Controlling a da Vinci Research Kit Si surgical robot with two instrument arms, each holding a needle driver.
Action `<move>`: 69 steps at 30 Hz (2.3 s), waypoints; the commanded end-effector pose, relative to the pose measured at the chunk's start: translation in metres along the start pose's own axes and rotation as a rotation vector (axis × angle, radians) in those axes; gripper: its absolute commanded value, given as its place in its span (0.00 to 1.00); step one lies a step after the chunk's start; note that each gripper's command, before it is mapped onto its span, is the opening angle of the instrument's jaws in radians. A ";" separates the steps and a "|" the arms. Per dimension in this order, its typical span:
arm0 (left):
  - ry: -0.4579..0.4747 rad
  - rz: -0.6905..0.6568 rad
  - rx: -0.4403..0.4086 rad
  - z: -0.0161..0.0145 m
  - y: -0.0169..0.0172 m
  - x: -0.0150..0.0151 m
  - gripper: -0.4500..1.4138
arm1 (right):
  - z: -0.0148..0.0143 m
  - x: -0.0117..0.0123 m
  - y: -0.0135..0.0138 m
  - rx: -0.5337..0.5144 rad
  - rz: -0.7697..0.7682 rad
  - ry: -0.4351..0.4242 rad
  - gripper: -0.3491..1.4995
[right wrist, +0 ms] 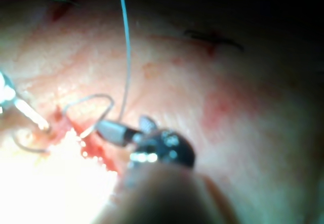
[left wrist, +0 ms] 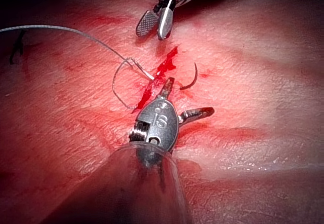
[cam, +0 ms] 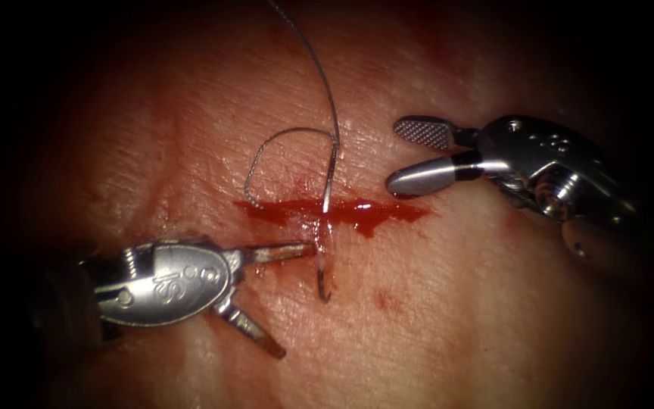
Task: Wound Closure
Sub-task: Use the left gripper to pull the needle through, then use the right gripper to pull the suture through until a short tail is left.
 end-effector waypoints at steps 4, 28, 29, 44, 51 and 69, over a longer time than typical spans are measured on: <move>0.008 0.006 0.003 0.0018 -0.0010 -0.0003 0.51 | 0.0002 0.0002 0.0010 -0.012 -0.006 0.004 0.88; 0.138 -0.484 -0.034 0.0011 -0.0022 0.0006 0.00 | 0.0002 -0.0007 0.0005 -0.018 -0.013 0.005 0.86; 0.150 -0.502 -0.044 0.0010 -0.0020 0.0010 0.00 | 0.0002 -0.0008 0.0005 -0.022 -0.014 0.006 0.86; 0.358 -0.685 -0.196 -0.0037 0.0009 0.0092 0.00 | 0.0007 -0.0015 -0.0002 0.015 -0.022 -0.004 0.83; 0.413 -0.705 -0.270 -0.0070 0.0016 0.0121 0.00 | 0.0008 -0.0015 -0.0010 0.050 -0.024 -0.009 0.82; 0.367 -0.428 -0.086 -0.0090 -0.0019 0.0108 0.00 | 0.0049 -0.0003 -0.0091 0.140 -0.397 -0.084 0.65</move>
